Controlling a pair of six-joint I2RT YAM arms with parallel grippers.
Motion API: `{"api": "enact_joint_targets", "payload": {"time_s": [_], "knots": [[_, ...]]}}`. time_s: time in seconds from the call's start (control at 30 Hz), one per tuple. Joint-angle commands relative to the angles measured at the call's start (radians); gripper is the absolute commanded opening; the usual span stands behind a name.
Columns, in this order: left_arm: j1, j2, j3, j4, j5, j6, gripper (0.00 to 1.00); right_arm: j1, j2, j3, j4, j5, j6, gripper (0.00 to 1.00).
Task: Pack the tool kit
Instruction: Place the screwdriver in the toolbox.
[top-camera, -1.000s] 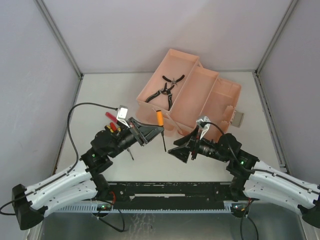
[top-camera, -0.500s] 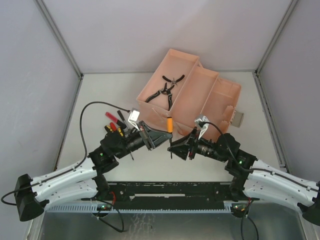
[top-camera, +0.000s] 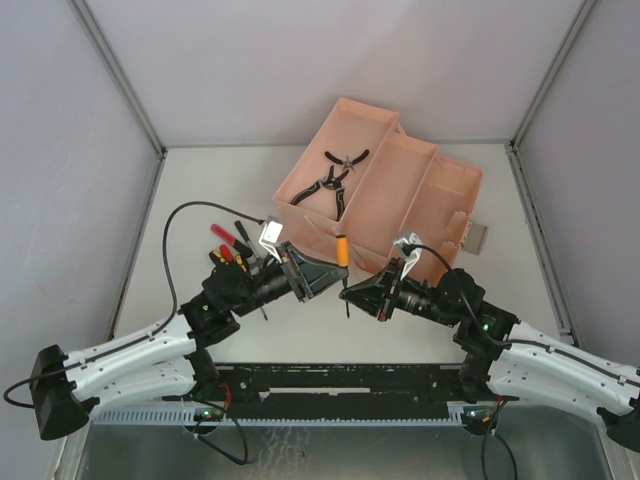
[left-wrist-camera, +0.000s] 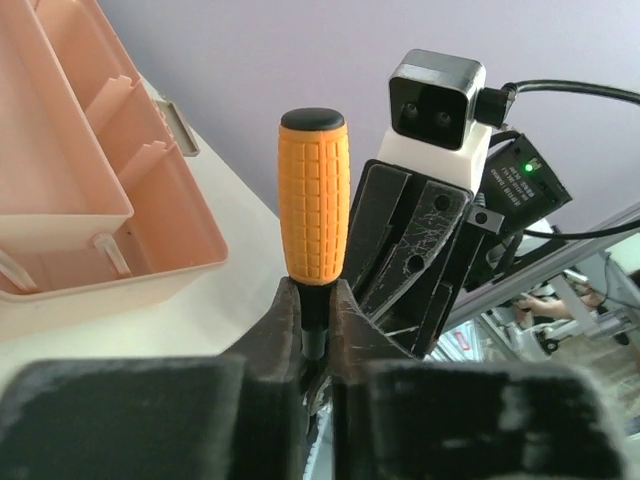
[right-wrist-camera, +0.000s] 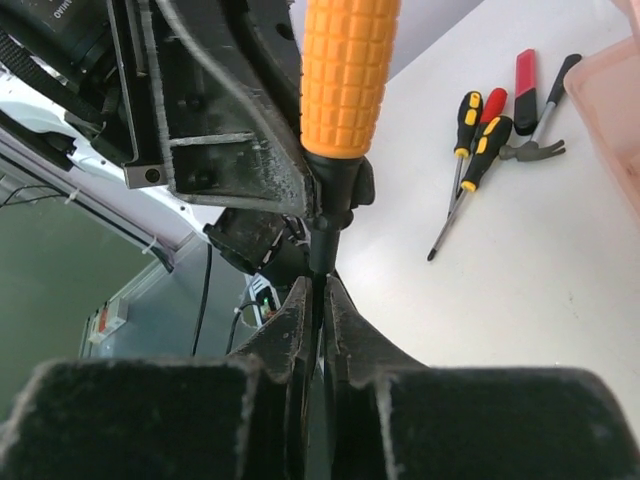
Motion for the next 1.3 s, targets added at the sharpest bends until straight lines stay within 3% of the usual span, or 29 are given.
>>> {"api": "enact_joint_targets", "payload": {"time_s": [0.0, 0.17, 0.37, 0.47, 0.57, 0.73, 0.87, 1.27], "knots": [[-0.011, -0.019, 0.063, -0.064, -0.007, 0.045, 0.26, 0.006, -0.04, 0.043, 0.002, 0.093, -0.005, 0.0], [-0.012, -0.073, 0.079, -0.211, -0.093, 0.113, 0.72, 0.007, -0.053, 0.043, -0.053, 0.175, -0.003, 0.0], [-0.012, -0.099, 0.07, -0.278, -0.124, 0.142, 0.98, 0.005, -0.082, 0.045, -0.117, 0.34, -0.019, 0.0], [-0.011, -0.159, 0.077, -0.392, -0.231, 0.178, 1.0, -0.006, -0.107, 0.061, -0.215, 0.535, 0.034, 0.0], [-0.012, -0.222, 0.08, -0.511, -0.347, 0.187, 1.0, -0.085, -0.11, 0.074, -0.281, 0.613, 0.096, 0.0], [-0.012, -0.308, 0.068, -0.67, -0.497, 0.177, 1.0, -0.337, -0.013, 0.128, -0.324, 0.43, 0.178, 0.0], [-0.012, -0.371, 0.057, -0.765, -0.589, 0.156, 1.0, -0.47, 0.092, 0.145, -0.297, 0.35, 0.248, 0.0], [-0.012, -0.506, 0.056, -0.946, -0.712, 0.119, 1.0, -0.575, 0.436, 0.323, -0.258, 0.189, 0.245, 0.0]]}}
